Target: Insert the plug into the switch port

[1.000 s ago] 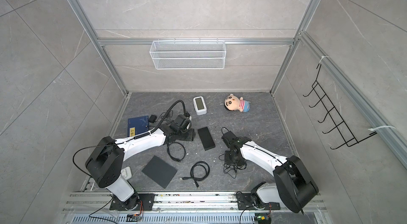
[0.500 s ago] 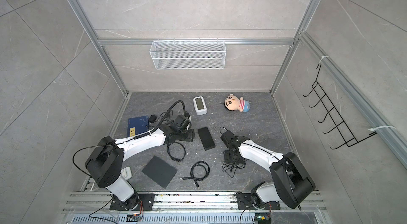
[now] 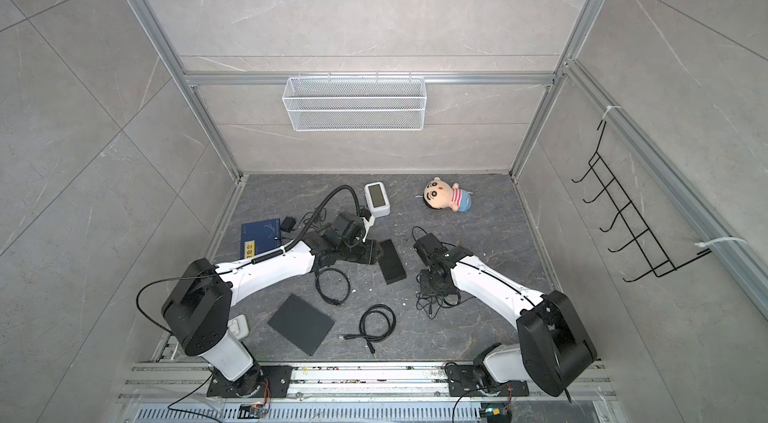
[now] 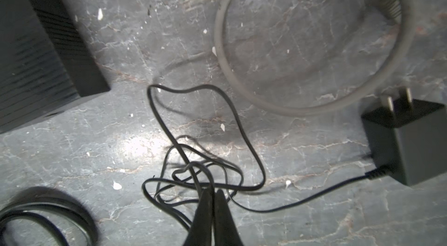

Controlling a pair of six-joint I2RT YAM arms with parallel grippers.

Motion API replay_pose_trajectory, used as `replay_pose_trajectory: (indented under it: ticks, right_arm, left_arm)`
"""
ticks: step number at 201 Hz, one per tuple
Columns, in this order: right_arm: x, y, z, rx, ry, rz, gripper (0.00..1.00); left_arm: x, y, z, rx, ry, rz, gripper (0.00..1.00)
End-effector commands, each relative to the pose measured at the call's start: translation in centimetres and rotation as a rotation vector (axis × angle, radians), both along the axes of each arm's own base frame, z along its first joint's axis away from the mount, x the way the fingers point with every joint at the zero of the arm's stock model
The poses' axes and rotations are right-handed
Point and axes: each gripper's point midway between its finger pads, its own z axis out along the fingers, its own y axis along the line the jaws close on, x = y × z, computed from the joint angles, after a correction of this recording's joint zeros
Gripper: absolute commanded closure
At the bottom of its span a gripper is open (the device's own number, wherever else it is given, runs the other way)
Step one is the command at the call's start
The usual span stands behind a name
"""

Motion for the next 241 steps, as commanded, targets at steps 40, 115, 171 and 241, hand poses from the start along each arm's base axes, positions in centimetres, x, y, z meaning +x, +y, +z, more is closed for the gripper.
replay_pose_trajectory:
  ticks: [40, 115, 171, 241]
  right_arm:
    - [-0.1, 0.9, 2.8, 0.061, -0.026, 0.011, 0.57]
    - [-6.2, 0.0, 0.3, 0.145, 0.066, -0.024, 0.73]
    - [-6.4, 1.2, -2.4, 0.101, 0.086, -0.016, 0.68]
    - [-4.1, 0.9, -4.1, 0.02, 0.032, -0.054, 0.7]
  left_arm:
    - [-0.7, -1.4, 1.0, -0.073, 0.006, -0.018, 0.53]
    - [-0.2, 0.2, 0.3, -0.008, -0.008, 0.043, 0.52]
    - [-0.3, 0.5, 0.3, -0.006, -0.005, 0.051, 0.52]
    - [-0.6, 1.6, 0.5, 0.017, -0.027, 0.067, 0.52]
